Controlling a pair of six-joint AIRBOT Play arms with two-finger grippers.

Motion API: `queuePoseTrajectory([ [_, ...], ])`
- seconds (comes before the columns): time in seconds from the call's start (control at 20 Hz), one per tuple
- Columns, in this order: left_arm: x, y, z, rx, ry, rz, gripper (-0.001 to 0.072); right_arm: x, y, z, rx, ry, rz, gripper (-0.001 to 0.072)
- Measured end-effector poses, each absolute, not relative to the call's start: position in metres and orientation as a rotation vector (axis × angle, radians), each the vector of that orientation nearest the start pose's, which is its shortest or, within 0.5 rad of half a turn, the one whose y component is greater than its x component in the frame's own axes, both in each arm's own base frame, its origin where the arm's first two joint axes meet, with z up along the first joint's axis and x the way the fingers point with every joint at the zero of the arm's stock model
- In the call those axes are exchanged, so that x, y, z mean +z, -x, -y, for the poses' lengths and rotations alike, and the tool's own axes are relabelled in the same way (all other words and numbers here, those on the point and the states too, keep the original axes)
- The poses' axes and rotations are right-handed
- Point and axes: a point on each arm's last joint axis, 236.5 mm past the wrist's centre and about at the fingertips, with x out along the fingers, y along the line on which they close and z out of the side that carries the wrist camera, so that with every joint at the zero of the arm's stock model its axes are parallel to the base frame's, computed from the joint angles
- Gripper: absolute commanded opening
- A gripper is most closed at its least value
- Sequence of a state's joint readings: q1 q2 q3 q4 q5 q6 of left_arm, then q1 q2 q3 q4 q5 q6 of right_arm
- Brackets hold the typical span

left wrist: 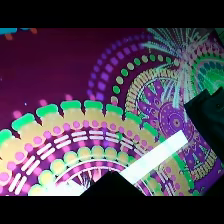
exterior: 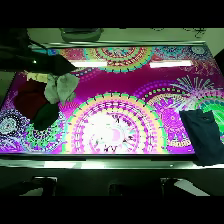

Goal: Fold the shirts.

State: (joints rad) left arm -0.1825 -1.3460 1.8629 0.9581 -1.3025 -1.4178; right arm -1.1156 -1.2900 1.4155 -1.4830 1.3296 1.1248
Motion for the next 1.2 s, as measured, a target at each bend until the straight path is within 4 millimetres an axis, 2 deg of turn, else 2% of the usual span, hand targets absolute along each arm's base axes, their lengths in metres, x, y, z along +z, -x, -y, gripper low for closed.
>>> queuePoseTrajectory([
  [0.05, 0.292, -0.416, 0.204, -0.697, 0.155, -0.696, 0.0024, 0.12, -0.217, 0.362, -0.653, -0.248, -1.094, 0.069],
  [0.1, 0.301, -0.424, 0.195, -0.644, 0.124, -0.655, 0.0025, 0.156, -0.247, 0.363, -0.634, -0.138, -1.008, 0.069],
  [0.15, 0.305, -0.432, 0.183, -0.578, 0.091, -0.632, 0.0025, 0.182, -0.276, 0.353, -0.592, -0.051, -0.949, 0.069],
  [0.2, 0.302, -0.442, 0.168, -0.494, 0.055, -0.629, 0.0027, 0.202, -0.309, 0.332, -0.52, 0.024, -0.902, 0.0688],
  [0.25, 0.292, -0.451, 0.152, -0.411, 0.021, -0.648, 0.0046, 0.212, -0.339, 0.303, -0.437, 0.068, -0.873, 0.0688],
  [0.3, 0.276, -0.457, 0.135, -0.331, -0.011, -0.693, 0.023, 0.212, -0.368, 0.266, -0.339, 0.103, -0.868, 0.0688],
  [0.35, 0.254, -0.459, 0.122, -0.272, -0.035, -0.76, 0.0493, 0.204, -0.389, 0.228, -0.243, 0.12, -0.89, 0.0688],
  [0.4, 0.222, -0.456, 0.111, -0.224, -0.057, -0.862, 0.0548, 0.189, -0.406, 0.187, -0.137, 0.134, -0.93, 0.0687],
  [0.45, 0.187, -0.445, 0.104, -0.193, -0.074, -0.987, 0.0548, 0.17, -0.415, 0.148, -0.037, 0.14, -0.983, 0.0668],
  [0.55, 0.128, -0.416, 0.095, -0.158, -0.093, -1.179, 0.0546, 0.126, -0.411, 0.083, 0.139, 0.143, -1.131, 0.0656],
  [0.65, 0.097, -0.389, 0.094, -0.14, -0.075, -1.249, 0.0544, 0.092, -0.394, 0.043, 0.253, 0.152, -1.26, 0.0652],
  [0.7, 0.085, -0.381, 0.096, -0.131, -0.053, -1.249, 0.0544, 0.079, -0.386, 0.031, 0.289, 0.152, -1.309, 0.0688],
  [0.9, 0.064, -0.365, 0.098, -0.106, 0.01, -1.229, 0.0544, 0.055, -0.366, 0.018, 0.317, 0.175, -1.42, 0.0688],
  [1.2, 0.058, -0.361, 0.099, -0.097, 0.036, -1.213, 0.0543, 0.047, -0.357, 0.019, 0.312, 0.196, -1.466, 0.0688],
])
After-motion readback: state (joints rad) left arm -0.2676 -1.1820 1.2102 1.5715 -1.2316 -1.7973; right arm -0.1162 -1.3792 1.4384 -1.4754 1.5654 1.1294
